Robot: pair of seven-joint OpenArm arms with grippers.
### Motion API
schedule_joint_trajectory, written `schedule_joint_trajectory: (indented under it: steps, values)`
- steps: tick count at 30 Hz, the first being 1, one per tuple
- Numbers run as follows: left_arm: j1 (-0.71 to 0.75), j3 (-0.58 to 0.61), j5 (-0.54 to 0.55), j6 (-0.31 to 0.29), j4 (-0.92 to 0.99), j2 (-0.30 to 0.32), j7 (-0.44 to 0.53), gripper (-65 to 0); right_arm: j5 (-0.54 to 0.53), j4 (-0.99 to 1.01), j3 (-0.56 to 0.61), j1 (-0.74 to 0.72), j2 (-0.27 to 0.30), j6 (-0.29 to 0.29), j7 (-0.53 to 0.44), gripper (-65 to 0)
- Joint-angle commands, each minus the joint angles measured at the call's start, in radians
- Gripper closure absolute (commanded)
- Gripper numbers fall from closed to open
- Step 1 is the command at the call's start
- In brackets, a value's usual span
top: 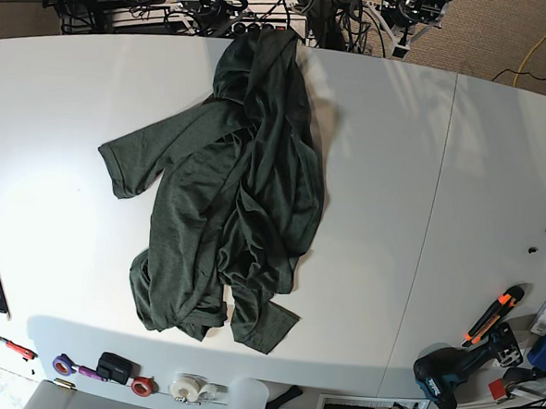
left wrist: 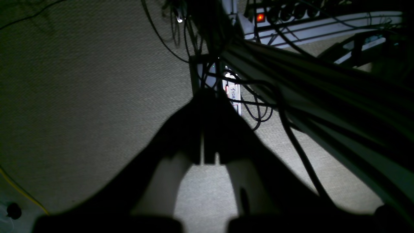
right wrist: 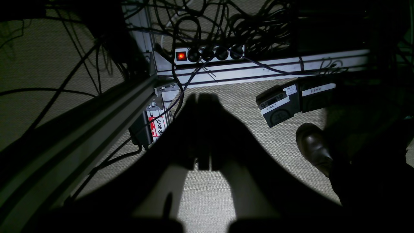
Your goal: Layout the t-shirt on the table in an organized manner, then fold the t-shirt properly
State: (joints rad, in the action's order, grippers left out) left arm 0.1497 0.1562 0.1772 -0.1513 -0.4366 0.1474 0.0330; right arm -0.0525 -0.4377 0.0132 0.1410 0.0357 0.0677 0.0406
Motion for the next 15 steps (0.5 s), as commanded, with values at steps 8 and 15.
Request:
schedule_joint_trajectory:
  steps: [8,15]
  values:
    - [0.027,-0.002,0.002,-0.004,-0.078,0.005,0.013,0.0,-0.003,-0.007,0.000,0.000,0.006,-0.001,-0.014,0.0]
    - [0.054,-0.002,0.003,-0.004,-0.092,0.017,0.010,0.0,0.002,-0.017,0.000,0.015,0.009,-0.002,-0.016,0.0]
